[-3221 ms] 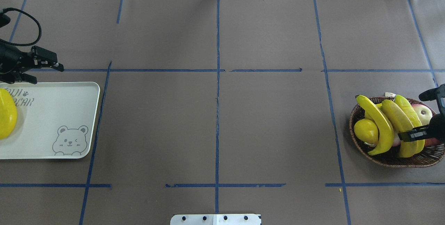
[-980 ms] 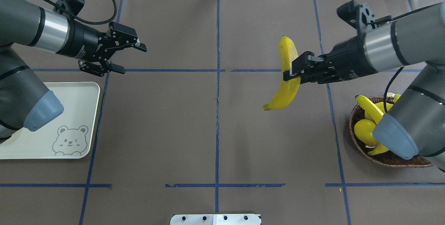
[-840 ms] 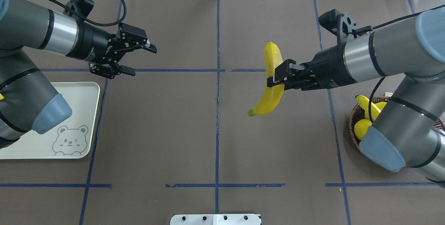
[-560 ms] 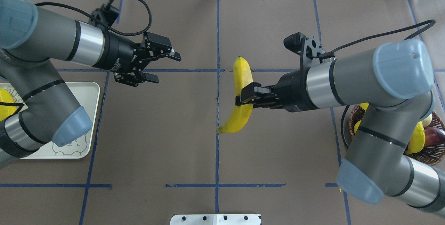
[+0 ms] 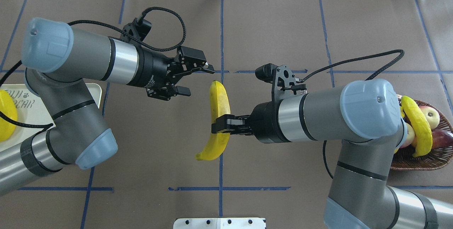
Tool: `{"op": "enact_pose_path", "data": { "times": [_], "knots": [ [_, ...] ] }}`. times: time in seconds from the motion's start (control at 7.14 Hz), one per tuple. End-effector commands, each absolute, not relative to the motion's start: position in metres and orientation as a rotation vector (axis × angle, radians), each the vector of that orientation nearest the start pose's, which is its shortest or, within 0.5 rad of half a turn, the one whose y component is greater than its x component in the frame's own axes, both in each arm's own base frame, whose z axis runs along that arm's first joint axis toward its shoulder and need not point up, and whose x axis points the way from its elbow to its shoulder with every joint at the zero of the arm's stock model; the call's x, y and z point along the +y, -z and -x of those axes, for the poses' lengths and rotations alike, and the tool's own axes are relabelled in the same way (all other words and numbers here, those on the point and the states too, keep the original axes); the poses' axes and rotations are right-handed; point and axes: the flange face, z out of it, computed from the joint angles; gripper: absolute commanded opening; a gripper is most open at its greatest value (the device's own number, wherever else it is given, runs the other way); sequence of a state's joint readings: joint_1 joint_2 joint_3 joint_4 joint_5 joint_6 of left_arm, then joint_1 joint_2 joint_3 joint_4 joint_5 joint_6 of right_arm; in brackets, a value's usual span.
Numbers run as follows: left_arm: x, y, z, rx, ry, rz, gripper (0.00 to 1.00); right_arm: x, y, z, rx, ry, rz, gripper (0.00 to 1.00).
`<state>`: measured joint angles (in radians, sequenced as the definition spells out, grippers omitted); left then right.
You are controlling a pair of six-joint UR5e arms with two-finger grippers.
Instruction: Transfer all bananas from basket to plate
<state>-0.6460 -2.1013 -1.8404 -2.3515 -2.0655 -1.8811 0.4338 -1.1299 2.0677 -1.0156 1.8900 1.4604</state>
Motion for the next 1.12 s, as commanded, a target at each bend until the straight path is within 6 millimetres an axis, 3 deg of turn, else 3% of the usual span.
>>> {"op": "enact_pose_path", "data": {
  "times": [0.0,0.42,0.56,0.7,0.84,0.98],
  "knots": [
    [-0.394,-0.140,-0.427,1.593,0.317,0.161,0.99,-0.308,-0.136,0.427,-1.493,-0.022,-0.153,0.00],
    [-0.384,-0.137,-0.435,1.595,0.296,0.177,0.99,-0.307,-0.136,0.426,-1.496,-0.022,-0.154,0.00],
    [-0.384,-0.136,-0.435,1.596,0.295,0.177,0.92,-0.307,-0.136,0.426,-1.495,-0.021,-0.152,0.00],
    [-0.383,-0.136,-0.435,1.597,0.289,0.174,0.46,-0.307,-0.136,0.426,-1.494,-0.022,-0.153,0.00],
    [-0.383,-0.136,-0.435,1.598,0.285,0.169,0.08,-0.307,-0.135,0.426,-1.497,-0.020,-0.153,0.01],
    [-0.384,-0.138,-0.434,1.596,0.277,0.157,0.00,-0.307,-0.133,0.425,-1.502,-0.022,-0.154,0.20]
  ]
}}
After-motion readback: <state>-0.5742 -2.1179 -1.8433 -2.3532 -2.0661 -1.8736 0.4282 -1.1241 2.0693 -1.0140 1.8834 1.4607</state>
